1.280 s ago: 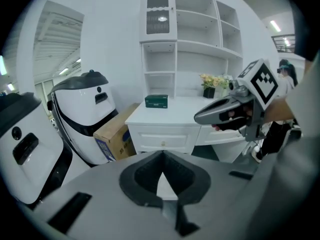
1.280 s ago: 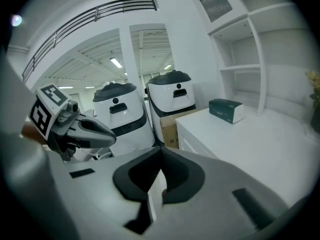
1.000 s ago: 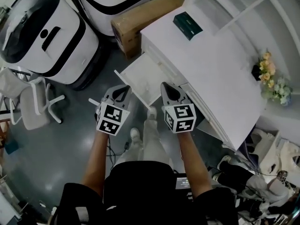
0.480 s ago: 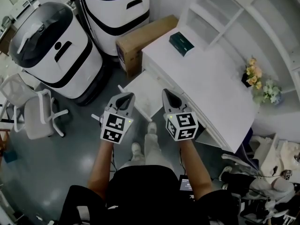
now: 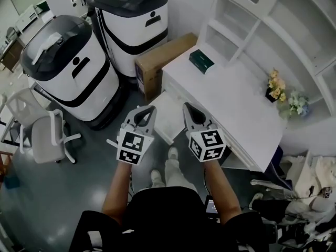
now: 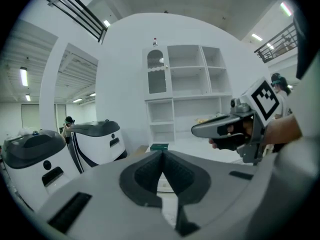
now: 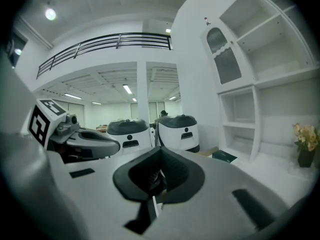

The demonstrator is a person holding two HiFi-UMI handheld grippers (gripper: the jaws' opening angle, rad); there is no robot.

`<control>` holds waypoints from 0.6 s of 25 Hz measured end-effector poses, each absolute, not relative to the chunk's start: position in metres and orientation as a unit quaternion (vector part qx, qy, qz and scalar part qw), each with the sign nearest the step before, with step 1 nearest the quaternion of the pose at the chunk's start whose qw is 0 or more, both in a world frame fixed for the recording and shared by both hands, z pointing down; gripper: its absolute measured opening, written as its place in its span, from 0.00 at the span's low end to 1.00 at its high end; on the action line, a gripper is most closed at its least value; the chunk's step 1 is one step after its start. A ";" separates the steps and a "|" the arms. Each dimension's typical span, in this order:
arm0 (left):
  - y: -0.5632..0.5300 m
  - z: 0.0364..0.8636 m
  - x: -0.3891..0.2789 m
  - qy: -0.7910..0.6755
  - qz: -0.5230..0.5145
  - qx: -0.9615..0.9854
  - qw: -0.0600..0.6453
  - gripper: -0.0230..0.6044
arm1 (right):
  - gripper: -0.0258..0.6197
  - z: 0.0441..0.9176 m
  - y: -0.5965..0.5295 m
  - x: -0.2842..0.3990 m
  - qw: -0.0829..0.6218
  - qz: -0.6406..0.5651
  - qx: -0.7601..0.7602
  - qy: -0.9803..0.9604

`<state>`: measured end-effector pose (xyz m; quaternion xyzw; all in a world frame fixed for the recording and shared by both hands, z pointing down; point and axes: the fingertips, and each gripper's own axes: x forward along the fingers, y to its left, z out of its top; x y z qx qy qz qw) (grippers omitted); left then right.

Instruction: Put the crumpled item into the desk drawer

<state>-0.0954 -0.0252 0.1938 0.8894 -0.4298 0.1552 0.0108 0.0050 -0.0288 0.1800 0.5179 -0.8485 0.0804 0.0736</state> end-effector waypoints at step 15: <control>0.028 0.128 -0.105 -0.436 0.097 0.894 -0.040 0.05 | 0.03 0.126 0.023 -0.013 0.038 0.033 0.518 -0.854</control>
